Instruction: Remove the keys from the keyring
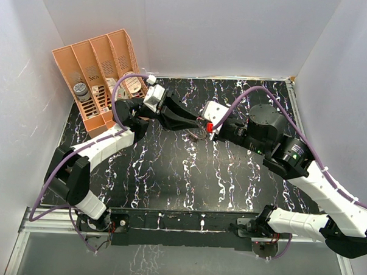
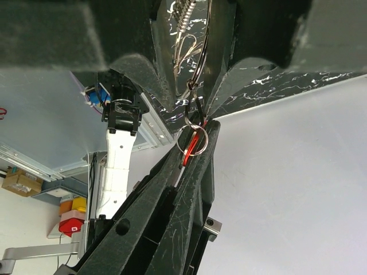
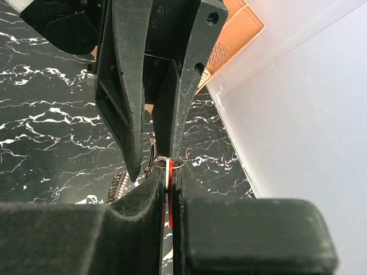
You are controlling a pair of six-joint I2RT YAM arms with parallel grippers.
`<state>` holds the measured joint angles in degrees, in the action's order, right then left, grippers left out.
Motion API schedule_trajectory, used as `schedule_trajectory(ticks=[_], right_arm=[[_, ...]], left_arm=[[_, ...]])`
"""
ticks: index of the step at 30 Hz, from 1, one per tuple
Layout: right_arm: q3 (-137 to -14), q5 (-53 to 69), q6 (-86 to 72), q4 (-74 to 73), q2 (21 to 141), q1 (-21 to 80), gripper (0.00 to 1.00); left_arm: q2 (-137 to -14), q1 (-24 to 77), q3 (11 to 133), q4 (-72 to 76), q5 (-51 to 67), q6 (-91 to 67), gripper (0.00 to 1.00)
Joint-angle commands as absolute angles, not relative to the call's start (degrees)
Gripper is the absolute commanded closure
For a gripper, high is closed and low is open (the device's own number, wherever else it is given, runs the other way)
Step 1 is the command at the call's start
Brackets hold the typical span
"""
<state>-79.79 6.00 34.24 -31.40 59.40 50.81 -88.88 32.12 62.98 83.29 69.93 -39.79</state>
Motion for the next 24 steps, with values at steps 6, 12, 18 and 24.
schedule_trajectory(ticks=[6,12,18,24], right_arm=[[-80.42,6.5,34.49,-25.98,58.52,51.06,1.0],[-80.21,6.5,34.53,-25.84,58.45,51.06,1.0],[-80.12,6.68,34.53,-25.76,58.1,51.06,1.0],[-79.94,6.68,34.58,-25.67,57.81,51.02,1.0]], left_arm=[[-89.82,32.8,65.3,88.15,71.02,-41.4,0.79],[-89.7,32.83,65.11,88.82,70.91,-41.4,0.8],[-89.71,32.88,65.1,89.22,70.56,-41.31,0.82],[-89.99,32.96,65.21,90.42,69.98,-41.88,0.92]])
